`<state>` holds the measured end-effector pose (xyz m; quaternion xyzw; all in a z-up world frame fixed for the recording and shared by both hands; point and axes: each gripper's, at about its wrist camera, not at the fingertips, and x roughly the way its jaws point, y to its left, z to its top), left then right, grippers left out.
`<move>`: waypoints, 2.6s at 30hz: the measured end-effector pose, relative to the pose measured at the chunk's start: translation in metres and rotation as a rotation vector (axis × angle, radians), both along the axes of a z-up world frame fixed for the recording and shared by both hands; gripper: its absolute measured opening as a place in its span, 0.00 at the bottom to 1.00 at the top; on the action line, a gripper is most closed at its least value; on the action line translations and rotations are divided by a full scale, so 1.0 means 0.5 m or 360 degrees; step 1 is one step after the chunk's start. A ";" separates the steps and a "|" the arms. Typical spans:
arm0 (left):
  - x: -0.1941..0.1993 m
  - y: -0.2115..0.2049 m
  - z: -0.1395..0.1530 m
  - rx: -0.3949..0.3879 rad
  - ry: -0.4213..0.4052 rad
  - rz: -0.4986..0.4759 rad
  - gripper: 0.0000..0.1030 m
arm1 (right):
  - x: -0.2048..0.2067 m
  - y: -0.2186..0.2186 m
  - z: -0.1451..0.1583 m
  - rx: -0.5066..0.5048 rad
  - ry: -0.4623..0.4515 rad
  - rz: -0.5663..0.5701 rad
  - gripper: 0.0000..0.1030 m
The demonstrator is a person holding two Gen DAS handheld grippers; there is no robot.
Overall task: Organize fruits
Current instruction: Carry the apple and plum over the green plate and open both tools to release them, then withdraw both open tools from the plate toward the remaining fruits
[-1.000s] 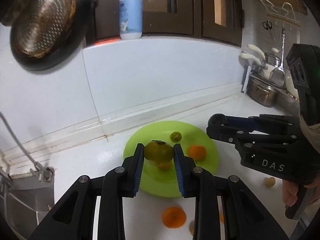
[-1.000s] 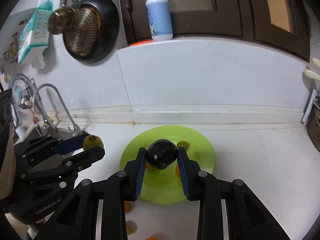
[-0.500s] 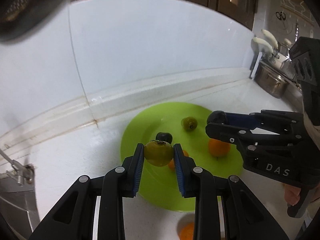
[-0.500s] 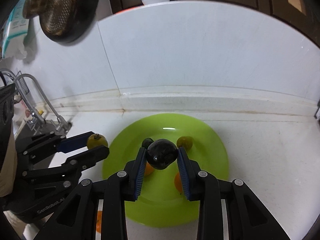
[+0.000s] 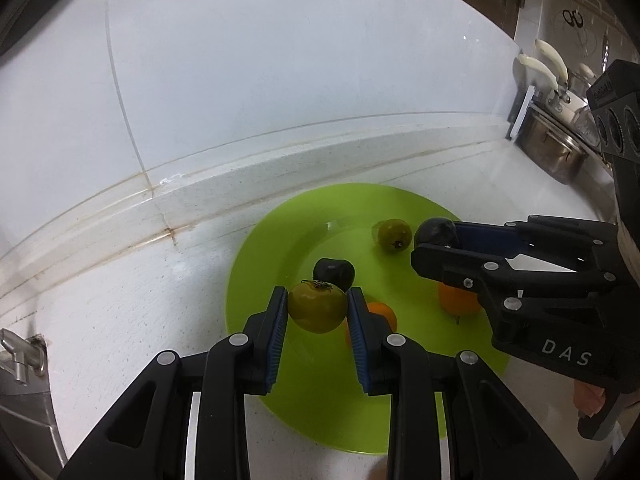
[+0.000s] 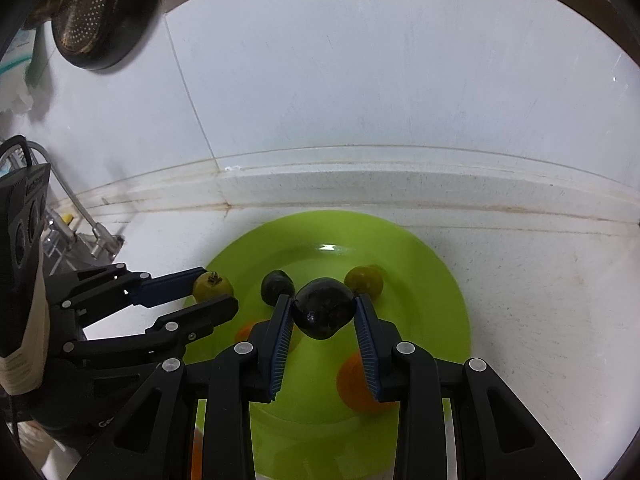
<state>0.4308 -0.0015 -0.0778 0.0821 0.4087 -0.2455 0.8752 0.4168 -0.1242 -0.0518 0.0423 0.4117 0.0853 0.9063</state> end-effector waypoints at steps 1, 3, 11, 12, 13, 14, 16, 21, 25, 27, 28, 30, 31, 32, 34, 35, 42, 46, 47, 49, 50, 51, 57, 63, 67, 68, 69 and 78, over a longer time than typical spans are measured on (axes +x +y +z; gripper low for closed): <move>0.000 0.000 0.001 0.0006 -0.0007 0.0003 0.31 | 0.001 -0.001 -0.001 0.0003 0.0005 -0.0004 0.32; 0.002 0.000 0.004 0.0003 -0.0016 0.0010 0.36 | 0.002 -0.004 -0.001 0.0008 0.0013 -0.0013 0.33; -0.027 0.014 0.040 0.0026 -0.0076 0.0083 0.40 | -0.036 -0.008 0.025 -0.0023 -0.0070 -0.0040 0.39; -0.034 0.017 0.047 0.0029 -0.0082 0.0092 0.42 | -0.046 -0.007 0.031 -0.0024 -0.0085 -0.0037 0.39; -0.039 0.020 0.052 0.0032 -0.0088 0.0103 0.43 | -0.056 -0.008 0.037 -0.0026 -0.0097 -0.0040 0.39; -0.047 0.023 0.059 0.0028 -0.0095 0.0112 0.43 | -0.066 -0.010 0.044 -0.0027 -0.0108 -0.0045 0.39; -0.068 0.030 0.076 0.0017 -0.0107 0.0120 0.44 | -0.085 -0.012 0.057 -0.0022 -0.0128 -0.0052 0.39; -0.125 0.037 0.120 -0.0010 -0.0180 0.0130 0.48 | -0.142 -0.018 0.091 -0.0020 -0.0200 -0.0055 0.39; -0.176 0.036 0.156 -0.0047 -0.0233 0.0134 0.53 | -0.188 -0.021 0.115 -0.0016 -0.0263 -0.0056 0.39; -0.199 0.033 0.171 -0.0049 -0.0263 0.0135 0.56 | -0.213 -0.025 0.128 -0.0022 -0.0292 -0.0059 0.40; -0.210 0.033 0.178 -0.0052 -0.0280 0.0136 0.57 | -0.224 -0.026 0.134 -0.0023 -0.0306 -0.0062 0.42; -0.238 0.032 0.191 -0.0061 -0.0322 0.0140 0.58 | -0.249 -0.027 0.147 -0.0028 -0.0346 -0.0070 0.45; -0.248 0.030 0.195 -0.0060 -0.0337 0.0141 0.59 | -0.261 -0.029 0.153 -0.0032 -0.0362 -0.0077 0.46; -0.261 0.028 0.200 -0.0061 -0.0353 0.0147 0.60 | -0.273 -0.031 0.159 -0.0036 -0.0379 -0.0080 0.46; -0.283 0.028 0.207 -0.0081 -0.0367 0.0145 0.63 | -0.295 -0.033 0.168 -0.0041 -0.0403 -0.0092 0.46; -0.297 0.026 0.210 -0.0091 -0.0370 0.0141 0.63 | -0.307 -0.035 0.172 -0.0038 -0.0413 -0.0100 0.47; -0.365 0.007 0.224 -0.0118 -0.0405 0.0116 0.70 | -0.385 -0.052 0.189 -0.0059 -0.0481 -0.0159 0.53; -0.399 -0.007 0.227 -0.0115 -0.0435 0.0100 0.72 | -0.421 -0.067 0.192 -0.0069 -0.0500 -0.0194 0.57; -0.406 -0.010 0.227 -0.0118 -0.0437 0.0095 0.73 | -0.429 -0.070 0.193 -0.0073 -0.0507 -0.0204 0.58; -0.419 -0.015 0.225 -0.0128 -0.0434 0.0094 0.74 | -0.448 -0.077 0.193 -0.0084 -0.0519 -0.0233 0.58; -0.426 -0.018 0.223 -0.0133 -0.0439 0.0092 0.75 | -0.453 -0.079 0.193 -0.0090 -0.0521 -0.0240 0.58; -0.433 -0.020 0.222 -0.0133 -0.0446 0.0096 0.76 | -0.464 -0.082 0.192 -0.0103 -0.0527 -0.0256 0.58; -0.462 -0.037 0.200 -0.0133 -0.0443 0.0093 0.77 | -0.505 -0.106 0.171 -0.0146 -0.0526 -0.0345 0.62; -0.485 -0.053 0.178 -0.0104 -0.0482 0.0092 0.78 | -0.532 -0.132 0.142 -0.0153 -0.0475 -0.0412 0.62; -0.491 -0.065 0.162 -0.0072 -0.0493 0.0078 0.78 | -0.541 -0.148 0.121 -0.0138 -0.0423 -0.0443 0.62; -0.490 -0.067 0.159 -0.0067 -0.0492 0.0076 0.78 | -0.542 -0.152 0.115 -0.0134 -0.0406 -0.0446 0.62; -0.491 -0.070 0.155 -0.0062 -0.0491 0.0075 0.78 | -0.543 -0.154 0.112 -0.0133 -0.0398 -0.0449 0.62; -0.480 -0.095 0.104 0.0006 -0.0424 0.0034 0.78 | -0.540 -0.174 0.060 -0.0136 -0.0289 -0.0481 0.62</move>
